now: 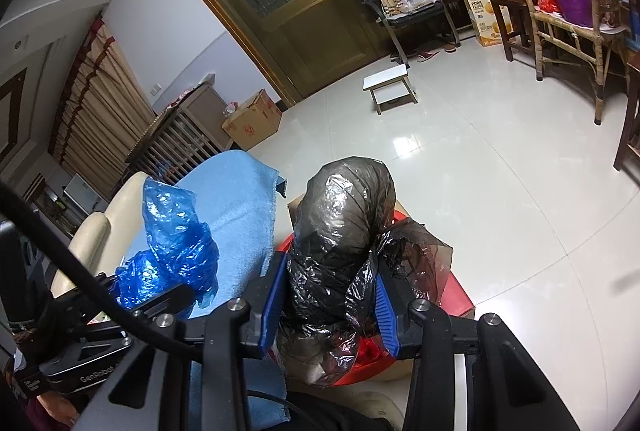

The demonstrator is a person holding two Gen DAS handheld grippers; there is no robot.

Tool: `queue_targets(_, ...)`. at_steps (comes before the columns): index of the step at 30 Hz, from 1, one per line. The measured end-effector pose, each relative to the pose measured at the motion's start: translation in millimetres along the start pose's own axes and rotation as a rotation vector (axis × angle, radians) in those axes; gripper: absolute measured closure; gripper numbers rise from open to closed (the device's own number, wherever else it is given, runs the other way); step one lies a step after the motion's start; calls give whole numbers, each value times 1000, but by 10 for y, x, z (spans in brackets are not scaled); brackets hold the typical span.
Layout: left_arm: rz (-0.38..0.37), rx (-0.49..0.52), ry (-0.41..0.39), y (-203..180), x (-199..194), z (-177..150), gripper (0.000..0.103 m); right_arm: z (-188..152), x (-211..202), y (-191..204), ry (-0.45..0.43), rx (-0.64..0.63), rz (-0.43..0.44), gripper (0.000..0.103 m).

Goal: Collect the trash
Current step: 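Carry the blue bag in the left gripper while the right carries the black bag over the basket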

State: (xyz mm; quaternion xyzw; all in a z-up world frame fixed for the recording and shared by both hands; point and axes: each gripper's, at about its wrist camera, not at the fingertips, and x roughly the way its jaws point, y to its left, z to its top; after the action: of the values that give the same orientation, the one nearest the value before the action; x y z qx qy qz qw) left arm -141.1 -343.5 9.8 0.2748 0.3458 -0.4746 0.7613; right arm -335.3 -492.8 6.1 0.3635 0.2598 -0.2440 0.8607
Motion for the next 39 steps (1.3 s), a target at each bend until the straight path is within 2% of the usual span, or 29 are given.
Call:
queue_targets(17, -21, -1, 57, -13, 319, 55, 38, 38, 365, -51, 56, 36, -18, 59)
queue_targets(39, -33, 2, 86, -7, 566, 85, 38, 37, 670, -120, 91, 55, -32, 59)
